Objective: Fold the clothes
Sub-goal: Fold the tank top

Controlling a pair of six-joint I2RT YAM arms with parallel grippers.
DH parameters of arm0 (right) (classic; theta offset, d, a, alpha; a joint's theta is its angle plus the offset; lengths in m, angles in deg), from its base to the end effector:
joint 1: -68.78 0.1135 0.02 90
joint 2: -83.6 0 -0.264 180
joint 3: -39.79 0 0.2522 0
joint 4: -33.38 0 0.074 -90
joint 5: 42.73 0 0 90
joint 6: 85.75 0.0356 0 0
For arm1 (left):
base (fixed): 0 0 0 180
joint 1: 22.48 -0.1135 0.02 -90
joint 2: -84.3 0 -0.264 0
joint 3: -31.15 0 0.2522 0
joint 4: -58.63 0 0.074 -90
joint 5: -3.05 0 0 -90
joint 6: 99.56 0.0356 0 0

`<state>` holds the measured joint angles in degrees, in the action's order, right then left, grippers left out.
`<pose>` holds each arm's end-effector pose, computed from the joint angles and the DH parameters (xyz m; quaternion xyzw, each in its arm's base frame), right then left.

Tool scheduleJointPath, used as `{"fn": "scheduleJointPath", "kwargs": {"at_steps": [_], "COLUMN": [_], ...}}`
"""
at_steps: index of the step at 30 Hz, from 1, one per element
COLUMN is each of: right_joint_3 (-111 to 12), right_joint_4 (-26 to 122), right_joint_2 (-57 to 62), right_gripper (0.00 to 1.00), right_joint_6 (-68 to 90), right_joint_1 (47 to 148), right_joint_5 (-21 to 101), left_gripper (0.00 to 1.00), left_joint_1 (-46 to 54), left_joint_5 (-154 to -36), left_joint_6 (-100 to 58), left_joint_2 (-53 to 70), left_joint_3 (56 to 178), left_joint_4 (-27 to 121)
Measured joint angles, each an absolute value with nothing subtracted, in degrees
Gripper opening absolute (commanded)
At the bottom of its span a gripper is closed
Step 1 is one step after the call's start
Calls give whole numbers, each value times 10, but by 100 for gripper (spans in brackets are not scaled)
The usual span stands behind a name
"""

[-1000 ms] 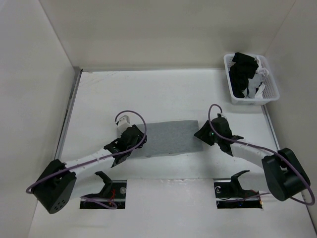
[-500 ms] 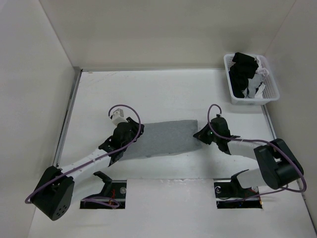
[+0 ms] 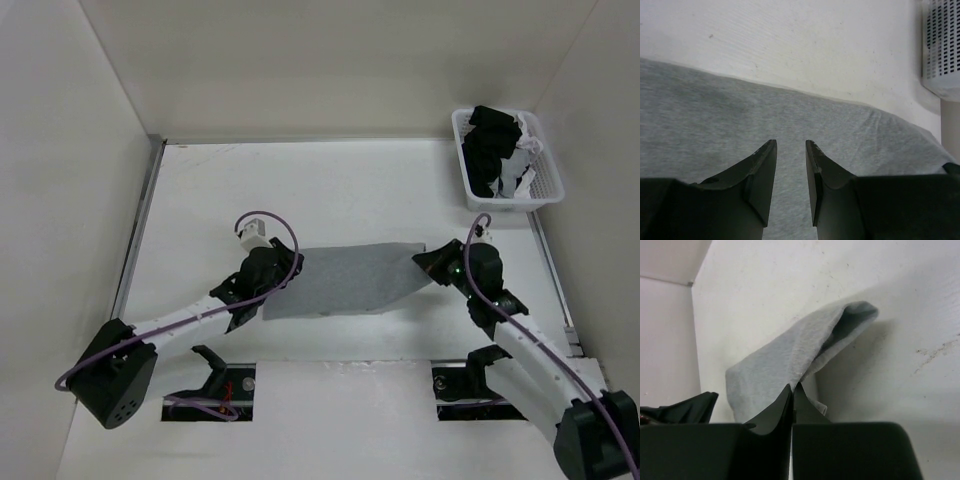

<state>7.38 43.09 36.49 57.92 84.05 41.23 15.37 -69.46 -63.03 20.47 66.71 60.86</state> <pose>0.1764 0.0520 0.1977 0.2491 0.8021 0.3426 0.4209 0.1824 -0.1282 0.1836 -0.1937 0.8197 -0.2843 0.4581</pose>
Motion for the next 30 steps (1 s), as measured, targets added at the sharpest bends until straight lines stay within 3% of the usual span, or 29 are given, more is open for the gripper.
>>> {"fn": "scheduleJointPath", "kwargs": {"at_steps": [4, 7, 12, 16, 24, 30], "right_joint_3": [19, -39, -180, -304, -514, -492], "right_joint_4": [523, 570, 603, 613, 625, 639], "right_joint_2": [391, 359, 214, 64, -218, -175], "right_gripper": [0, 0, 0, 2, 46, 53], "right_joint_6": [557, 551, 549, 546, 540, 525], "right_joint_1": [863, 947, 1129, 1217, 1313, 1357], "right_joint_5": [434, 470, 552, 594, 618, 631], "left_gripper": [28, 28, 28, 29, 36, 39], "left_joint_1": [170, 165, 121, 76, -20, -64], "left_joint_5": [-696, -697, -699, -703, -736, -762], "left_joint_6": [-630, -630, -629, -627, -625, -622], "left_joint_2": [197, 218, 319, 405, 505, 509], "left_joint_3": [678, 679, 678, 673, 653, 653], "left_joint_4": [615, 611, 585, 554, 468, 438]}}
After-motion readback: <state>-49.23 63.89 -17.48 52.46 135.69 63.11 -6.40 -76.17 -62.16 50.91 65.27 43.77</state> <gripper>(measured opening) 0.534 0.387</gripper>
